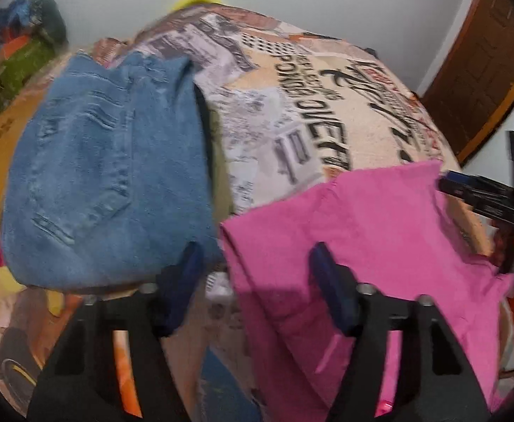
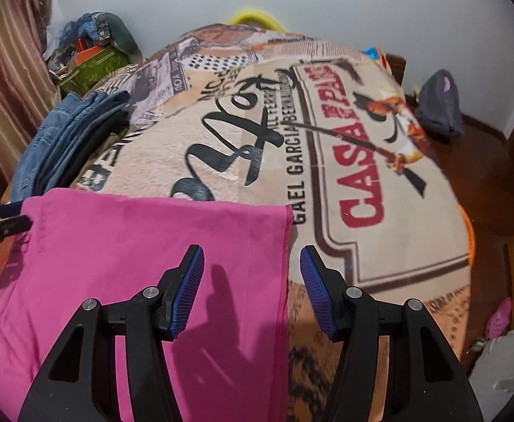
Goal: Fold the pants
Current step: 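Lower the left tool to the pink pants waistband and close it, then lift the waistband with the left tool and fold it over the legs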
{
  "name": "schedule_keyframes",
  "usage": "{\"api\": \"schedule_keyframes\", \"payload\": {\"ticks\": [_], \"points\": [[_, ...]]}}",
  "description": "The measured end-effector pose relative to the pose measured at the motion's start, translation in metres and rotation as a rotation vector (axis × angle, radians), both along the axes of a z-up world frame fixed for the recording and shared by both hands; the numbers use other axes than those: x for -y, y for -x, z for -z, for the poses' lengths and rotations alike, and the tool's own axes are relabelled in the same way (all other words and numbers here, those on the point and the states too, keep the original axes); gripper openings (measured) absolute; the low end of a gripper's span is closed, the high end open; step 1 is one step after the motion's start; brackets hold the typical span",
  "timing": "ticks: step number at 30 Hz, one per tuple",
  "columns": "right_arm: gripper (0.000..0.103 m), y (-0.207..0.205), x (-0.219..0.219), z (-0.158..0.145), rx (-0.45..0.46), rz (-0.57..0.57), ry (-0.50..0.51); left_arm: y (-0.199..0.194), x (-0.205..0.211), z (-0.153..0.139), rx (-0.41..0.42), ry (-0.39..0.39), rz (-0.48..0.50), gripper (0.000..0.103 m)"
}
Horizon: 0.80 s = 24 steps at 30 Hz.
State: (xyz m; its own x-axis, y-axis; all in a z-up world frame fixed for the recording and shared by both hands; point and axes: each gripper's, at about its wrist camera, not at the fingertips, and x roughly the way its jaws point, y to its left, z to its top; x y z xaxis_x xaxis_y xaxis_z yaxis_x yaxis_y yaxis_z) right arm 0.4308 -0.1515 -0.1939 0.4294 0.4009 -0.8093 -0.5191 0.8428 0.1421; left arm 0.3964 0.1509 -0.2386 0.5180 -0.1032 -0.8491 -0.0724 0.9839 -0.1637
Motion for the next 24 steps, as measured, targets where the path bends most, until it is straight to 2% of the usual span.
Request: {"api": "schedule_keyframes", "payload": {"ticks": [4,6,8,9,10,12,13,15,20,24], "points": [[0.053,-0.007,-0.006,0.01,-0.031,-0.014,-0.014,-0.002,0.003,0.009,-0.028,0.011,-0.004,0.054],[0.039,-0.008,-0.009,0.015,-0.054,-0.02,-0.032,-0.006,-0.001,0.013,-0.039,0.053,-0.024,0.054],[0.027,-0.006,-0.011,0.017,-0.038,-0.019,-0.027,-0.011,-0.004,0.014,-0.042,0.083,-0.046,0.054],[0.012,-0.006,-0.011,0.017,-0.035,-0.023,-0.031,-0.013,-0.003,0.014,-0.041,0.081,-0.047,0.052],[0.008,-0.005,-0.01,0.017,-0.042,-0.029,-0.04,-0.016,-0.001,0.013,-0.036,0.074,-0.044,0.048],[0.008,-0.006,-0.007,0.015,-0.043,-0.028,-0.056,-0.021,0.002,0.013,-0.037,0.057,-0.041,0.043],[0.007,-0.005,-0.005,0.013,-0.031,-0.025,-0.059,-0.022,0.003,0.013,-0.037,0.058,-0.036,0.033],[0.007,-0.003,-0.002,0.008,-0.011,-0.019,-0.071,-0.025,0.008,0.013,-0.041,0.073,-0.011,0.019],[0.006,0.001,0.01,-0.014,0.034,0.0,-0.133,-0.024,0.022,-0.003,-0.004,-0.013,0.005,0.015],[0.006,0.009,0.009,-0.033,0.081,-0.004,-0.134,-0.021,0.023,-0.032,0.055,-0.065,0.016,0.015]]}}
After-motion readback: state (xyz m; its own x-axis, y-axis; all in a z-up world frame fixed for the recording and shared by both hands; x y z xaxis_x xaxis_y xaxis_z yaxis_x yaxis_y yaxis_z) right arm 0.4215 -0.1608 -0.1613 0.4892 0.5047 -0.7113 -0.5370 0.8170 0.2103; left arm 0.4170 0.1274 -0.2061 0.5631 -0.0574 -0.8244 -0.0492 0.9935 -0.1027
